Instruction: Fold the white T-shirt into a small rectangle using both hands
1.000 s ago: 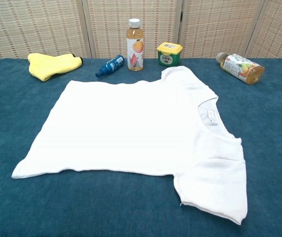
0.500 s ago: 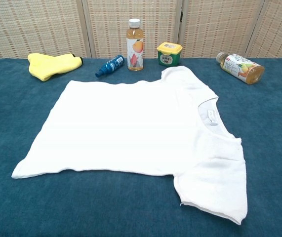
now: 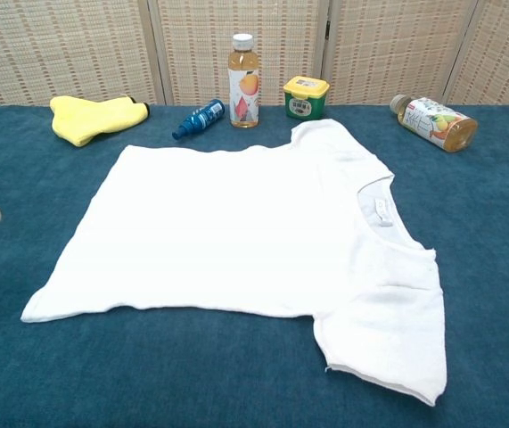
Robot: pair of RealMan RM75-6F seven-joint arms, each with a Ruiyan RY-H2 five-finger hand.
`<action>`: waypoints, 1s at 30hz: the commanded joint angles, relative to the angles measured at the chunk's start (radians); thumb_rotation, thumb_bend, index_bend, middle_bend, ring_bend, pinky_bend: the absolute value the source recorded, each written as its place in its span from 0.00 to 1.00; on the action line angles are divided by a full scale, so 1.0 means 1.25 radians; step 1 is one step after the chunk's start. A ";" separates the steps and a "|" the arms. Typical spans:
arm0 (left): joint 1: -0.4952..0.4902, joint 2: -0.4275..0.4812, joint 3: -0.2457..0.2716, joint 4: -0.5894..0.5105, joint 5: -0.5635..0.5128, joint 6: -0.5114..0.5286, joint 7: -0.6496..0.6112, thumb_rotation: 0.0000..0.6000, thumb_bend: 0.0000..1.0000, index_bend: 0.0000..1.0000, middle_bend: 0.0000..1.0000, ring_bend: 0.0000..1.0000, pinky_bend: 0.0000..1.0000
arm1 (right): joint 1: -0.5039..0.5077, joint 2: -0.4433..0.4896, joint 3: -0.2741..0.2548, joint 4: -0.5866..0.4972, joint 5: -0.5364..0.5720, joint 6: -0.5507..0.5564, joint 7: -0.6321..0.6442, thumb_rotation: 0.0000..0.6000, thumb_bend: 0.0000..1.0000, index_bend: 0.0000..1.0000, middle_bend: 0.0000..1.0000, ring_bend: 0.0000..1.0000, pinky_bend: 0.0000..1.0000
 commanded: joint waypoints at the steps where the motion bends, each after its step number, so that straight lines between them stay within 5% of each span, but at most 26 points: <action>1: -0.029 -0.026 0.005 0.017 0.004 -0.040 0.008 1.00 0.26 0.39 0.68 0.63 0.80 | -0.001 0.000 -0.001 0.001 0.001 0.001 0.001 1.00 0.39 0.12 0.23 0.11 0.23; 30: -0.095 -0.177 0.007 0.123 -0.094 -0.147 0.093 1.00 0.26 0.40 0.76 0.71 0.85 | -0.011 0.005 -0.004 -0.001 0.009 0.010 0.001 1.00 0.39 0.12 0.23 0.11 0.23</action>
